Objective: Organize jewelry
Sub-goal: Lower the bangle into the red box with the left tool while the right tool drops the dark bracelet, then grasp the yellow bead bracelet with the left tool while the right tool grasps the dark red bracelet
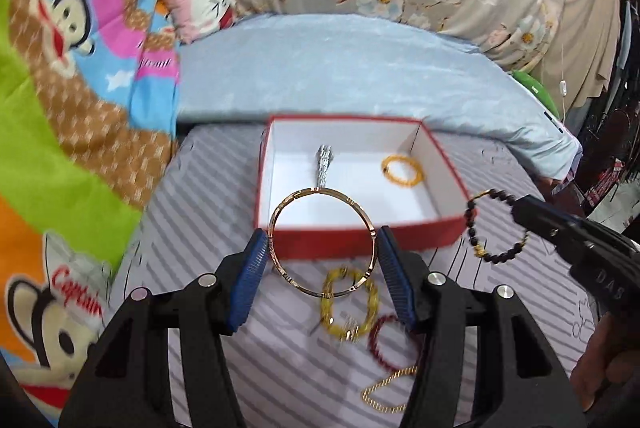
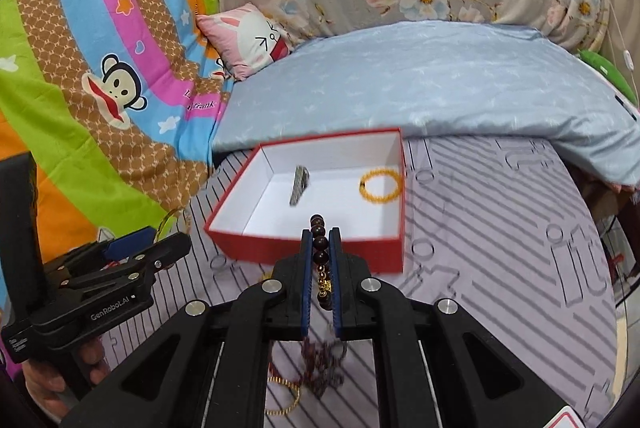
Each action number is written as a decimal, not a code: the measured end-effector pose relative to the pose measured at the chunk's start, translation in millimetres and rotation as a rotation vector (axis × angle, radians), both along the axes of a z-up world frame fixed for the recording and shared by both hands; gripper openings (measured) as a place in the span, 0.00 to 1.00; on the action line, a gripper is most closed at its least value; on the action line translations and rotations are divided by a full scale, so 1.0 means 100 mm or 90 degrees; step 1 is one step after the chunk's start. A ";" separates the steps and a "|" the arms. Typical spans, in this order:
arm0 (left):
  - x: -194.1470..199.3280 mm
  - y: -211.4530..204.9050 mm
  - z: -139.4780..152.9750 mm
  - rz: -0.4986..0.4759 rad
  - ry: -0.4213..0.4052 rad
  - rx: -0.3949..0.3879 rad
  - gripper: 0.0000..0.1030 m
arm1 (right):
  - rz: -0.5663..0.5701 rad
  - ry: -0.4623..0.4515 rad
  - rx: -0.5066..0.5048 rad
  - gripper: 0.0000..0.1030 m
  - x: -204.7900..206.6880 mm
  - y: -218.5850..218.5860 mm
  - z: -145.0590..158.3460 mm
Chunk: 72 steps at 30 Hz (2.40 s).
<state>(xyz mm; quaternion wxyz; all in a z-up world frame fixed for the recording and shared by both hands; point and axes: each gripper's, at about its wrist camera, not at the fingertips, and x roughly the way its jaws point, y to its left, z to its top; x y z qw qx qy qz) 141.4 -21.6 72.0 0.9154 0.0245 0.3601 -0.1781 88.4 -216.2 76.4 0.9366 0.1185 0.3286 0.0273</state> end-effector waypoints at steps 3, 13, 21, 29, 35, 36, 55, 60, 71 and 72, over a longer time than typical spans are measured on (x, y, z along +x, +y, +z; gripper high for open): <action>0.19 -0.18 0.07 -0.008 -0.021 0.005 0.53 | 0.007 0.001 0.011 0.07 0.24 -0.03 0.02; 0.82 -0.42 -0.23 0.001 0.012 0.015 0.53 | 0.014 0.056 0.016 0.07 0.86 -0.08 -0.37; 1.01 -0.45 -0.56 0.011 0.050 0.033 0.60 | -0.020 0.075 -0.050 0.30 1.00 -0.09 -0.61; 0.89 -0.32 -0.58 0.026 0.038 0.043 0.68 | -0.026 0.058 -0.042 0.40 0.77 -0.11 -0.51; 0.68 -0.17 -0.54 0.035 0.035 0.035 0.68 | -0.027 0.054 -0.057 0.41 0.53 -0.04 -0.47; 0.64 -0.14 -0.53 0.036 0.037 0.032 0.68 | -0.027 0.054 -0.057 0.41 0.48 -0.03 -0.47; -0.03 0.13 -0.83 0.050 0.098 0.018 0.71 | -0.027 0.084 -0.022 0.41 -0.35 0.11 -0.62; -0.14 0.12 -0.95 0.054 0.105 0.032 0.71 | -0.037 0.097 -0.028 0.41 -0.51 0.13 -0.72; -0.21 0.05 -1.11 0.052 0.127 0.040 0.66 | -0.039 0.133 -0.021 0.41 -0.70 0.11 -0.96; -0.20 0.03 -1.12 0.053 0.126 0.043 0.65 | -0.037 0.136 -0.020 0.41 -0.71 0.12 -0.98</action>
